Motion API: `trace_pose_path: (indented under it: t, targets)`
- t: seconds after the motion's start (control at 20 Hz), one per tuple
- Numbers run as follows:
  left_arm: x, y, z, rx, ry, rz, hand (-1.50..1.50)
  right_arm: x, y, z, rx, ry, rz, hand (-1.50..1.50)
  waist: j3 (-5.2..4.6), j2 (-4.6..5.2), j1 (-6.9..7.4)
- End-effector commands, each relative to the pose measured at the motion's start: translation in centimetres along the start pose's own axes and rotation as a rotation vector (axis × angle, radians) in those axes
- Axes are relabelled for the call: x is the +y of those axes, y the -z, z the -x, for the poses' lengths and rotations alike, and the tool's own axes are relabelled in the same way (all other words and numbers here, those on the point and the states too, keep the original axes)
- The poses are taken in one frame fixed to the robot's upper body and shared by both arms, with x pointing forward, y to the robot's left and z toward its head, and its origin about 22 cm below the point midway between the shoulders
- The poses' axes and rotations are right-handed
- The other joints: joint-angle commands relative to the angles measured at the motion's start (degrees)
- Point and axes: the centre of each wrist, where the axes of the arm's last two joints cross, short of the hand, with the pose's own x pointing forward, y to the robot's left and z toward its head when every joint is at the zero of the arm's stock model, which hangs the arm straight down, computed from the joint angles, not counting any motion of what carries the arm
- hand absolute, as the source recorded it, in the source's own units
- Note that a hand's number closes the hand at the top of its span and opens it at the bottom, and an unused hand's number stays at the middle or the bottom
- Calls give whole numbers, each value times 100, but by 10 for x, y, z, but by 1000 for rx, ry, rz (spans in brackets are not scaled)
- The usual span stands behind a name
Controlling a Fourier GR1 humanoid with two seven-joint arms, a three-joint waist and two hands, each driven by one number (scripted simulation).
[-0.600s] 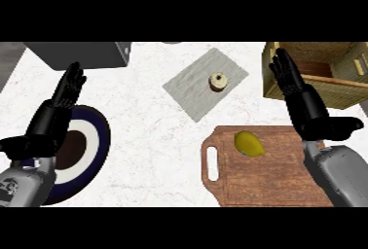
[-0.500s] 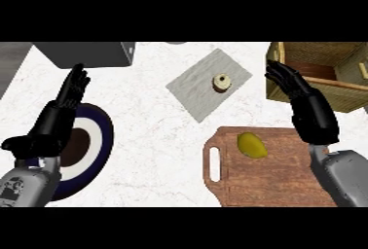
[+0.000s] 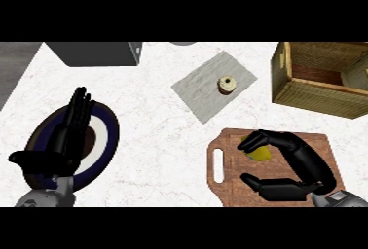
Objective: Pick the lemon from the cutting board and place it in the basket
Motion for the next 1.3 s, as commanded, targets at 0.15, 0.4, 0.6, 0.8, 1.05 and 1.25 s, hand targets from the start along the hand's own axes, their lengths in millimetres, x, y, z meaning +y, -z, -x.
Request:
trace_pose_path:
  t: [0.15, 0.4, 0.6, 0.8, 1.05, 1.25]
  targets:
    - [-3, -6, 3, 37, -35, -42, 0, 45, -13, -19, 115, -241, 257, -150, -22, -26, -139]
    - [3, -25, 13, 55, -6, -40, 0, -32, -12, -48, 305, -658, 373, -150, -62, -82, -167]
    - [-2, -19, 3, 39, -15, -40, 0, -52, -16, -81, 523, -874, 248, -150, -52, -59, -108]
    - [-7, -20, 10, 41, -10, -21, 0, -45, 1, -136, 637, -941, 65, -150, -51, -14, -15]
    - [-12, -19, 1, 24, -35, -17, 0, -35, 5, -171, 730, -860, -113, -150, -14, 18, 67]
    - [-13, -16, 4, 17, -22, 10, 0, -22, 34, -181, 746, -831, -114, -150, -10, 41, 136]
